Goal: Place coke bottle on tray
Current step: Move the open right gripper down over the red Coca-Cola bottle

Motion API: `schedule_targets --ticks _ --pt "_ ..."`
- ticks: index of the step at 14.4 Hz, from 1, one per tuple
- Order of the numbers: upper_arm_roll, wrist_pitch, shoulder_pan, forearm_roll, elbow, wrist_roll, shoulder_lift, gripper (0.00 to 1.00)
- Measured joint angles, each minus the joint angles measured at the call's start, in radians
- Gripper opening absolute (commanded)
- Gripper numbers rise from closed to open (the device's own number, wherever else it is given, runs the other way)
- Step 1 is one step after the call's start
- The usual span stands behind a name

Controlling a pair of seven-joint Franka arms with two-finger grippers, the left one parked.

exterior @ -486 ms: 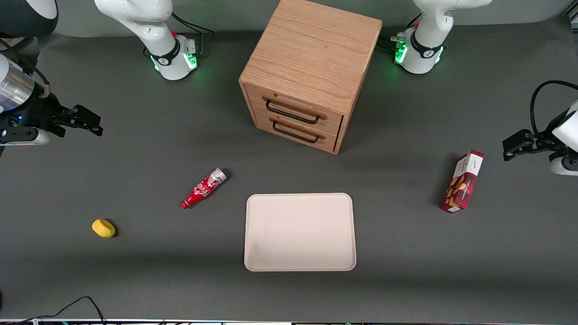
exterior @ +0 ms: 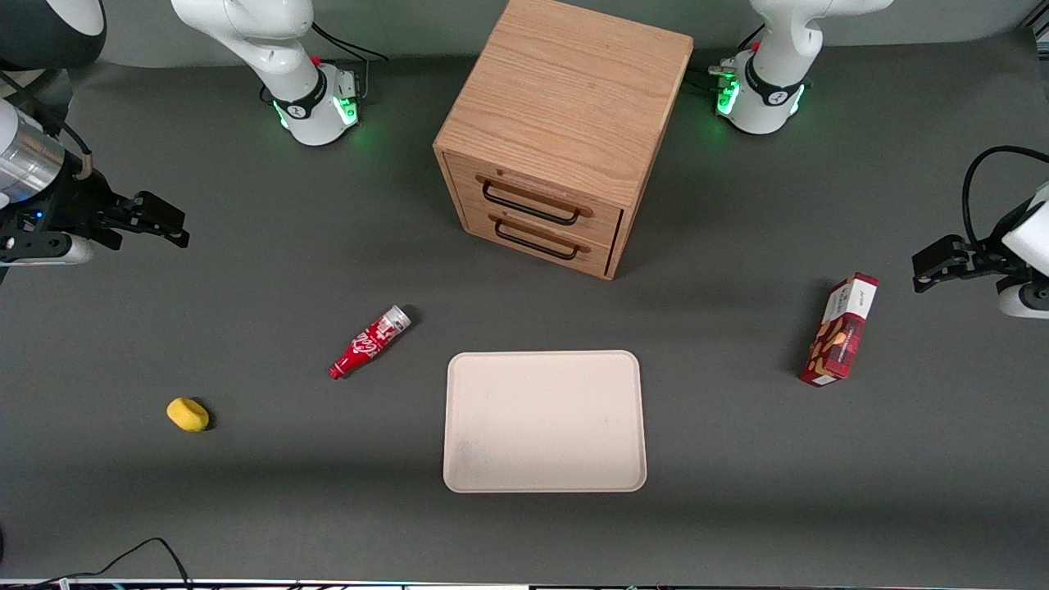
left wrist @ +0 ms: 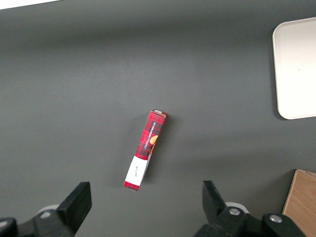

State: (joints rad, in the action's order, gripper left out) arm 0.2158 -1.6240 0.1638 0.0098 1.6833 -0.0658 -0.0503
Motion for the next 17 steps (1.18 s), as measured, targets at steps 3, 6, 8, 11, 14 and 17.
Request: schedule_targets --ticks 3,6,8,11,14,17 --pt "0.008 -0.002 -0.017 0.0 0.0 -0.007 0.012 1.0" --pt "0.017 -0.06 -0.07 0.007 0.001 -0.206 0.068 1.0" --pt "0.025 -0.13 -0.123 0.008 0.003 -0.42 0.142 1.0" --pt "0.033 -0.226 -0.202 0.008 0.004 -0.721 0.265 1.0" --pt "0.034 -0.301 -0.26 0.008 0.005 -0.941 0.368 1.0" --pt "0.034 -0.382 -0.285 -0.019 0.021 -1.077 0.464 1.0"
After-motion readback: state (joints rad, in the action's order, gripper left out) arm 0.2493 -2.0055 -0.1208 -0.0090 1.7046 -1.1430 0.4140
